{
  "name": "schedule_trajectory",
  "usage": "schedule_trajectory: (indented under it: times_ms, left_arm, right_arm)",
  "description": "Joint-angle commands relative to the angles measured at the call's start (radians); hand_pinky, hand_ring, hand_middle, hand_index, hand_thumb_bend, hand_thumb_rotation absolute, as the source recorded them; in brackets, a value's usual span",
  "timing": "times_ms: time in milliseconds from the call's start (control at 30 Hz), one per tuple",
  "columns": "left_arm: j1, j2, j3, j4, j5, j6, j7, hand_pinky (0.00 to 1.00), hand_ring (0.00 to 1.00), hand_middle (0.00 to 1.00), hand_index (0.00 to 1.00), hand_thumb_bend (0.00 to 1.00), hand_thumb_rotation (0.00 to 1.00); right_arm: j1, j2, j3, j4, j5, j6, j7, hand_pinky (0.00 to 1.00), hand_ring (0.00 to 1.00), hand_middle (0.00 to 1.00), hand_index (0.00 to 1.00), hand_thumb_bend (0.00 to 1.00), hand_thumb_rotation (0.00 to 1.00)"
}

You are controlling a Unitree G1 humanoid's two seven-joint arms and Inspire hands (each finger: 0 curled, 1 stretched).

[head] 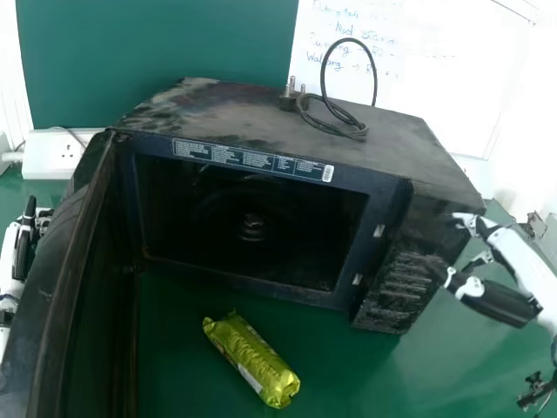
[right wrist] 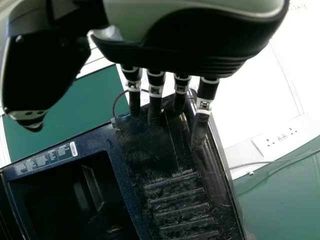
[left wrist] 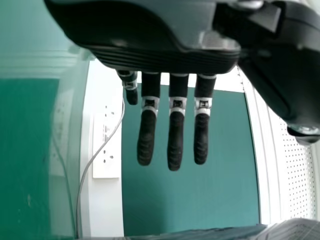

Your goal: Put biscuit inside oven

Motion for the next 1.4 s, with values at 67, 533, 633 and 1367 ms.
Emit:
schedule_trajectory:
  times_ms: [67, 533, 633, 1367]
  left_arm:
    - [0.007, 0.001, 0.004, -0.004, -0.006, -0.007, -0.009, 0.31, 0.35, 0.43, 0.48, 0.52, 0.07]
    - [0.005, -0.004, 0.001, -0.005, 0.001, -0.007, -0.005, 0.31, 0.35, 0.43, 0.48, 0.52, 0.07]
    - [0.002, -0.004, 0.001, -0.003, -0.001, -0.005, -0.005, 0.31, 0.35, 0.43, 0.48, 0.52, 0.07]
    - [0.01, -0.03, -0.017, -0.031, 0.026, 0.004, 0.011, 0.32, 0.35, 0.44, 0.48, 0.52, 0.07]
  right_arm:
    - [0.017, -0.011, -0.009, 0.002, 0.012, -0.051, -0.004, 0.54, 0.72, 0.87, 0.94, 0.89, 0.53]
    - [0.032, -0.039, -0.042, 0.025, 0.152, -0.162, 0.076, 0.51, 0.71, 0.89, 1.0, 0.88, 0.52]
    - [0.029, -0.031, -0.047, 0.044, 0.213, -0.221, 0.098, 0.54, 0.7, 0.86, 1.0, 0.9, 0.54]
    - [-0.073, -0.008, 0.425, -0.03, -0.216, -0.323, -0.079, 0.02, 0.51, 0.64, 0.78, 1.0, 0.69]
